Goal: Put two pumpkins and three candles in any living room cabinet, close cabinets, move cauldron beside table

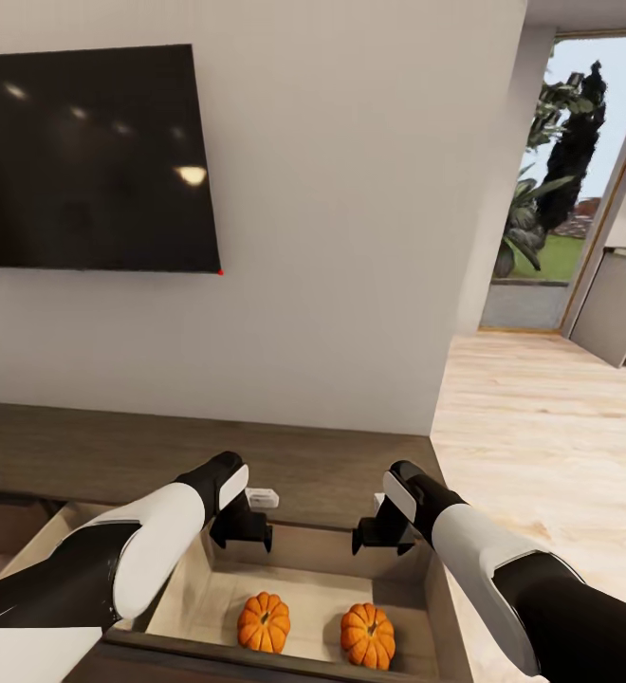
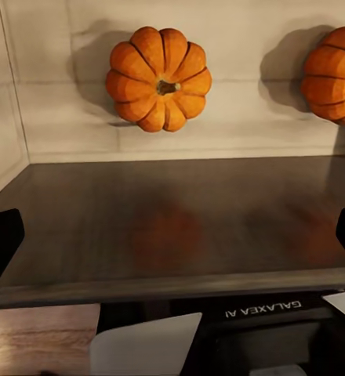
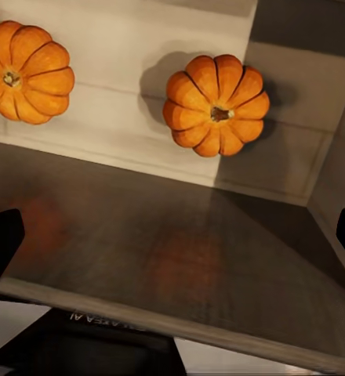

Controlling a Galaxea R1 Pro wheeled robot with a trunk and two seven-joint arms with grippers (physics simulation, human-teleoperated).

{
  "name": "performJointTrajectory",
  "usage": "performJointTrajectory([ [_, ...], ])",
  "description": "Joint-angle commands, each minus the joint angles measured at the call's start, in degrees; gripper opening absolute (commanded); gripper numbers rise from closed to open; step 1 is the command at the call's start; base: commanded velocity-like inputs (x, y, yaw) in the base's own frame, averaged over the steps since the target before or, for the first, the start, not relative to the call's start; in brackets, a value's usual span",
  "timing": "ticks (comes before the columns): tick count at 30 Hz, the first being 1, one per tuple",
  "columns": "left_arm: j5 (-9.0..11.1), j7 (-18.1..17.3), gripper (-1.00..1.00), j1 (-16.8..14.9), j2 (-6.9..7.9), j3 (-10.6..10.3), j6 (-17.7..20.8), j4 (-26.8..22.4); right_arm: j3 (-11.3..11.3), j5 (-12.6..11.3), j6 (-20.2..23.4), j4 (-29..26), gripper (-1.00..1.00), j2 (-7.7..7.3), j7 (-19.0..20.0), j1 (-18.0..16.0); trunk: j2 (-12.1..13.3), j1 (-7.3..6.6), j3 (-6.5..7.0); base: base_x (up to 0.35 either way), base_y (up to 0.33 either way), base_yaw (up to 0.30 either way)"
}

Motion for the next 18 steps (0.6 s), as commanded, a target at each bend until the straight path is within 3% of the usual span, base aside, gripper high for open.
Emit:
performJointTrajectory([
  [1, -0.42, 0.14, 1.0, -0.01, -0.02, 0.5, 0.25, -0.04, 0.24, -0.6, 0.23, -0.07, 1.0, -0.03, -0.5, -0.02, 0.39, -0.23, 0.13, 0.0, 0.0, 0.0],
  [18, -0.42, 0.1, 1.0, -0.01, -0.02, 0.58, 0.25, 0.21, -0.31, -0.53, 0.4, -0.05, 1.0, 0.01, -0.55, -0.02, 7.21, -3.97, 3.18, 0.0, 0.0, 0.0],
])
